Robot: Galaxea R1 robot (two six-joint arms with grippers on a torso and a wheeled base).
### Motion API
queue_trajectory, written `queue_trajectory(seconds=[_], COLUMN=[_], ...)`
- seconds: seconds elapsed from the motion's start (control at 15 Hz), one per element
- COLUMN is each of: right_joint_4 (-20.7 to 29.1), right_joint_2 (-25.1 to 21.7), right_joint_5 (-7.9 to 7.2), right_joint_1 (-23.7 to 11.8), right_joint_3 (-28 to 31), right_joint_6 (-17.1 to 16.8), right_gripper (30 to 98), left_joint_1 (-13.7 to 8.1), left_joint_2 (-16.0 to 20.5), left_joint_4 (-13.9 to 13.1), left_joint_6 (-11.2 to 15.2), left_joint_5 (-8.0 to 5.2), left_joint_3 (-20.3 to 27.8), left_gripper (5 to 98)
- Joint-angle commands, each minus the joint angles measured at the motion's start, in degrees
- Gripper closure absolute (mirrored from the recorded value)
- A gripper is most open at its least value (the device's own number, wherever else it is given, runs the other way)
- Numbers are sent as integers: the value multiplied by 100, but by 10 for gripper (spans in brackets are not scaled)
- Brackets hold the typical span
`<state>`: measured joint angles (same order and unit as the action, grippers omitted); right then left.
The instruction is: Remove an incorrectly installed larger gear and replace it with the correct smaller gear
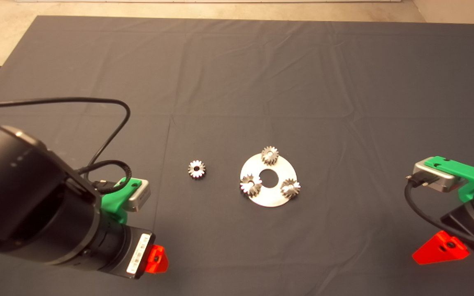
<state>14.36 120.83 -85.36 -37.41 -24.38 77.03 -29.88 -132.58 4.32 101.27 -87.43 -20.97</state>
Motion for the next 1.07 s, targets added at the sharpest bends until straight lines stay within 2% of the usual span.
queue_trajectory(seconds=[0.0, 0.4, 0.47, 0.6, 0.67, 0.87, 1.0], right_joint_4=[-162, -181, -275, -815, -1057, -1510, -1963], right_joint_2=[33, 42, 77, 298, 472, 1630, 2178], right_joint_5=[10, 10, 10, 10, 10, 10, 19], right_joint_1=[23, 14, 23, 23, 32, 121, 234], right_joint_3=[31, 5, -4, -30, -74, -869, -1191], right_joint_6=[67, 31, -13, -66, -144, -650, -865], right_gripper=[308, 309, 309, 309, 309, 309, 309], left_joint_1=[-97, -97, -97, -97, -97, -97, -97], left_joint_2=[-35, -9, -9, -9, -9, -1, 8], left_joint_4=[-89, -89, -89, -89, -89, -89, -89], left_joint_6=[-2, -2, -10, -9, -2, 5, -11], left_joint_5=[-81, -81, -81, -81, -81, -81, -72], left_joint_3=[50, 50, 50, 50, 50, 50, 50], left_gripper=[58, 58, 58, 58, 58, 58, 58])
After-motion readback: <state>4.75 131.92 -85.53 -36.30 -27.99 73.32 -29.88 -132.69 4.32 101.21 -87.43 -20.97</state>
